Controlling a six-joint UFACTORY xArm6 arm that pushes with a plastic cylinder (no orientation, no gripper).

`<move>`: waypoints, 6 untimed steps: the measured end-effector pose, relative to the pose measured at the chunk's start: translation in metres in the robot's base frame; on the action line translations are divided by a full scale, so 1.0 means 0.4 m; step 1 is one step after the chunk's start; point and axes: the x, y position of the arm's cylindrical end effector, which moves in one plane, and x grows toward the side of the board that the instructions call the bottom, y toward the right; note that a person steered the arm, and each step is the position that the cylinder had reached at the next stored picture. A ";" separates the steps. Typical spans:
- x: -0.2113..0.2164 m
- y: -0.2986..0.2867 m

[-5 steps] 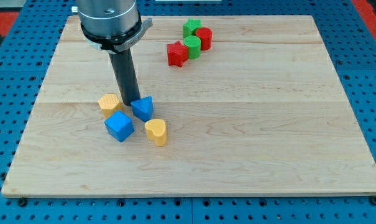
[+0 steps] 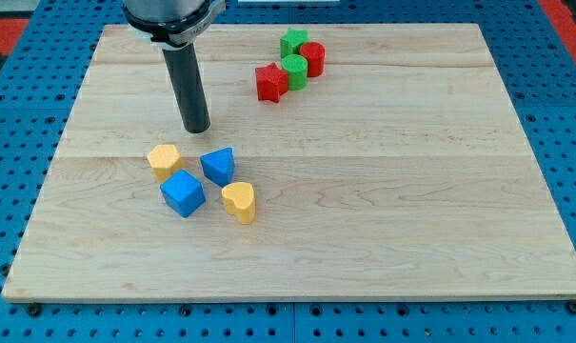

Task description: Push the green circle and red star to the right side of the board

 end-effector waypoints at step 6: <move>-0.142 0.352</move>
